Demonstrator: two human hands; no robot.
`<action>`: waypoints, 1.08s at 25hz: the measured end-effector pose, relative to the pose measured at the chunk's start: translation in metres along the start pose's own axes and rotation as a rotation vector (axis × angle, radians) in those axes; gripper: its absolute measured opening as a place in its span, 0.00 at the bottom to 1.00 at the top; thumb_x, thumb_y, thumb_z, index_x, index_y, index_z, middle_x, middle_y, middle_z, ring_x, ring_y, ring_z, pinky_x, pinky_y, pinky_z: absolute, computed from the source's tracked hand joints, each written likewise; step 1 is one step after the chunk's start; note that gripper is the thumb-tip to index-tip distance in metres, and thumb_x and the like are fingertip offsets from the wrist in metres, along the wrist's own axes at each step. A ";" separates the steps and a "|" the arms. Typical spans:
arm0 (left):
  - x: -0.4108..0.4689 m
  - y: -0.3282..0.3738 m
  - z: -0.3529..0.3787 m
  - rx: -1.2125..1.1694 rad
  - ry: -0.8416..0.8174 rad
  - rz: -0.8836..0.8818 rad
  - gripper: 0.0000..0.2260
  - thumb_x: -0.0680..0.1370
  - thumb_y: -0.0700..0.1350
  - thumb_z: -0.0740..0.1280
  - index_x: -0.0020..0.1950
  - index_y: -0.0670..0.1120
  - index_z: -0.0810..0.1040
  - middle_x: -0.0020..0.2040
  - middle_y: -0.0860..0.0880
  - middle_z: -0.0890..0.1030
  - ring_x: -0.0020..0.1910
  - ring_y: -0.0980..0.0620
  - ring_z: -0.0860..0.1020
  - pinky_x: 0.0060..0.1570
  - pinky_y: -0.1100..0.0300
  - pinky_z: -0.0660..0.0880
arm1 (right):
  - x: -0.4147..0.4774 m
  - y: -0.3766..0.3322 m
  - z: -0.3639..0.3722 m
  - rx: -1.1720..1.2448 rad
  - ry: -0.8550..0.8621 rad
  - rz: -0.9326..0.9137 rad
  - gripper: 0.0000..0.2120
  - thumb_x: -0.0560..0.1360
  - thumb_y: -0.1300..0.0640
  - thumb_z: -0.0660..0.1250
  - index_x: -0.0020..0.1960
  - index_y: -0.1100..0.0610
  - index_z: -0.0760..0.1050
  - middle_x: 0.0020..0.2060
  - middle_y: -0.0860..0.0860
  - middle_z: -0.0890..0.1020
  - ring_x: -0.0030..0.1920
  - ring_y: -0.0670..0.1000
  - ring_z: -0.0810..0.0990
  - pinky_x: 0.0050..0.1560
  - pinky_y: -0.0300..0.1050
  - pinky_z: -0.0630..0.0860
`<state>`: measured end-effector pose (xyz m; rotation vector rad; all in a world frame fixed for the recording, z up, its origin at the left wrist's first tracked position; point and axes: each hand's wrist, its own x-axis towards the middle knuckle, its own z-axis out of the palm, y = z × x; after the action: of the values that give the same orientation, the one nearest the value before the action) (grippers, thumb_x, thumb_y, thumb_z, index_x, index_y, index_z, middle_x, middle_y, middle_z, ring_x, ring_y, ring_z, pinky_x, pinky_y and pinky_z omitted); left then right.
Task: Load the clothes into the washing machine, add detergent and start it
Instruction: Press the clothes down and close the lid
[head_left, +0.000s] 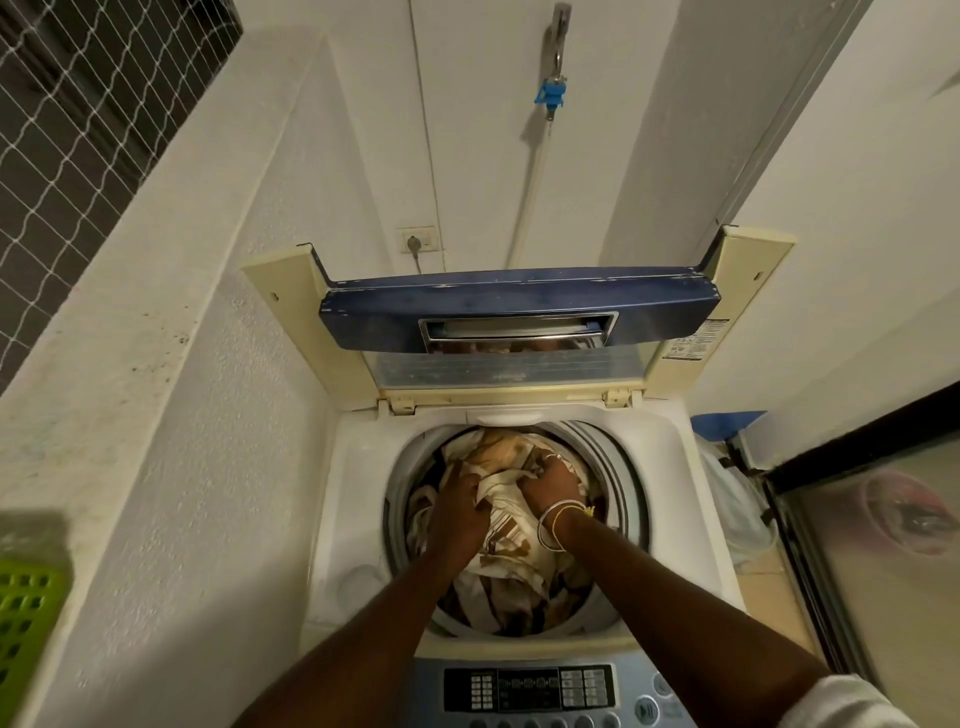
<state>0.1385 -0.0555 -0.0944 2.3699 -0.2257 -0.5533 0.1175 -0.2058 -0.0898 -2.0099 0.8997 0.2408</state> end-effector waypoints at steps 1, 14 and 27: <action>-0.003 0.001 -0.001 0.014 0.006 0.014 0.17 0.78 0.41 0.67 0.68 0.42 0.75 0.69 0.44 0.74 0.67 0.45 0.73 0.57 0.66 0.63 | -0.003 0.000 -0.001 -0.011 0.000 -0.004 0.18 0.73 0.57 0.67 0.62 0.54 0.78 0.55 0.55 0.83 0.57 0.59 0.80 0.55 0.44 0.74; -0.015 -0.009 -0.025 0.304 0.042 0.235 0.20 0.78 0.51 0.65 0.68 0.45 0.72 0.68 0.43 0.73 0.69 0.43 0.70 0.68 0.48 0.68 | -0.042 -0.005 -0.006 -0.221 0.080 -0.195 0.24 0.71 0.49 0.65 0.65 0.54 0.75 0.57 0.53 0.82 0.59 0.55 0.79 0.61 0.49 0.76; -0.050 -0.017 -0.053 0.327 0.087 0.314 0.21 0.79 0.54 0.64 0.70 0.47 0.72 0.68 0.46 0.74 0.68 0.45 0.71 0.66 0.49 0.71 | -0.043 0.009 0.010 -0.280 0.139 -0.237 0.26 0.66 0.40 0.59 0.61 0.49 0.76 0.54 0.47 0.82 0.56 0.50 0.80 0.58 0.48 0.78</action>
<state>0.1181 0.0034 -0.0533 2.5923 -0.6800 -0.2780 0.0823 -0.1790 -0.0802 -2.3958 0.7334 0.0987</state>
